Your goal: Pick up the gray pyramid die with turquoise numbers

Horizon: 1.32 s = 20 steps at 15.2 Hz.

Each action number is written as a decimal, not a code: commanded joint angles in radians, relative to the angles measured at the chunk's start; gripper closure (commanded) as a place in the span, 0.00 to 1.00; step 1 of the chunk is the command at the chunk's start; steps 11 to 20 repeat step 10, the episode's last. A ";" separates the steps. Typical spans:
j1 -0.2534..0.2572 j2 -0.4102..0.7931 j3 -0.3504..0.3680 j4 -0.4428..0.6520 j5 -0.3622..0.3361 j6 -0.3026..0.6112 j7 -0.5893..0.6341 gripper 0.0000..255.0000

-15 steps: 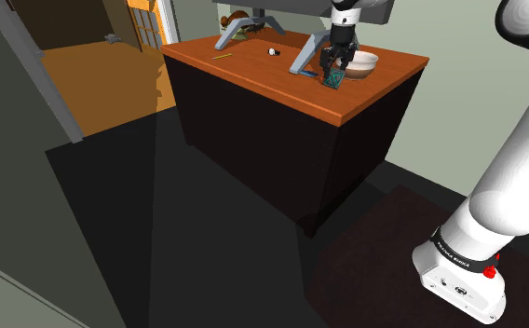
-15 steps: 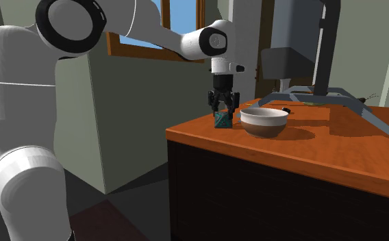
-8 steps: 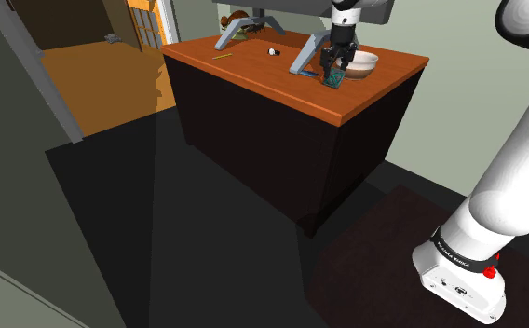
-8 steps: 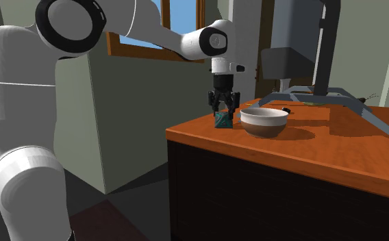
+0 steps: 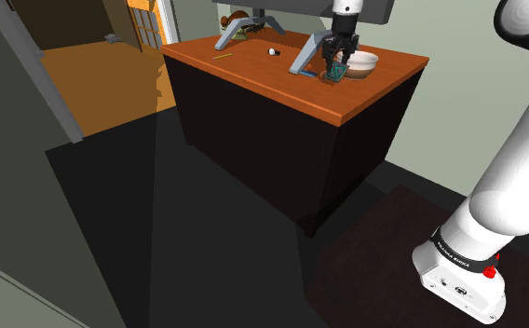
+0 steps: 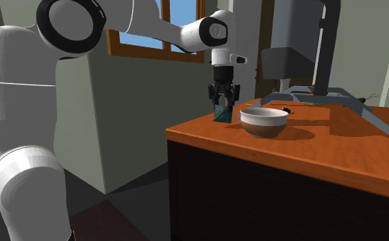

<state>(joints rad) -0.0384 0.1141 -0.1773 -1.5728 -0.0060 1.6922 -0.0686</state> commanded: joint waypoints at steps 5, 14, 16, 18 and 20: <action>-0.002 0.018 -0.001 0.105 0.003 -0.088 -0.004 1.00; -0.004 0.031 -0.002 0.165 0.006 -0.135 -0.006 1.00; -0.004 0.031 -0.002 0.165 0.006 -0.135 -0.006 1.00; -0.004 0.031 -0.002 0.165 0.006 -0.135 -0.006 1.00; -0.004 0.031 -0.002 0.165 0.006 -0.135 -0.006 1.00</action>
